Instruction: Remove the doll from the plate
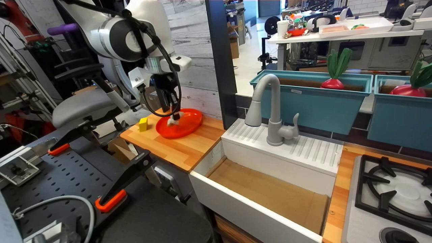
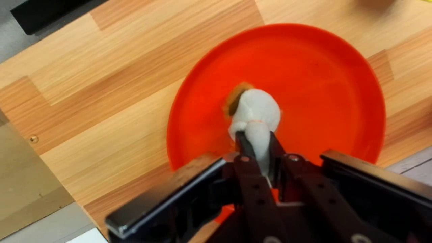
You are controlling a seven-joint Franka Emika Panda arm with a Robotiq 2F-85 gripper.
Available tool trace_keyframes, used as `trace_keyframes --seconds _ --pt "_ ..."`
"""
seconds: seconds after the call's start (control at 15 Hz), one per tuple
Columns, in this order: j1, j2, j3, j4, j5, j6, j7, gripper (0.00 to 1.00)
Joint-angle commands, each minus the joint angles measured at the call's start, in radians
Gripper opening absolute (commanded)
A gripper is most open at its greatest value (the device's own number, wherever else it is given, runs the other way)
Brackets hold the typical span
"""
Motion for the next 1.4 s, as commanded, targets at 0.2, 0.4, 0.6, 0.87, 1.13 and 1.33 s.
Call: trace_keyframes --seconds 0.2,0.4,0.6,0.87,1.13,1.33 --pt "-0.047 -0.154 -0.034 -0.132 -0.015 -0.003 -0.085 0.03" --pt "-0.084 -0.162 -0.05 -0.139 -0.013 -0.002 -0.123 0.03" --pt "-0.121 -0.133 -0.066 -0.125 -0.009 -0.002 -0.142 0.03" --pt "-0.161 -0.072 -0.067 -0.099 -0.003 -0.014 -0.153 0.03" --pt "-0.156 -0.013 -0.085 -0.079 -0.011 -0.019 -0.14 0.03" --pt "-0.152 0.01 -0.08 -0.068 -0.01 -0.018 -0.142 0.03"
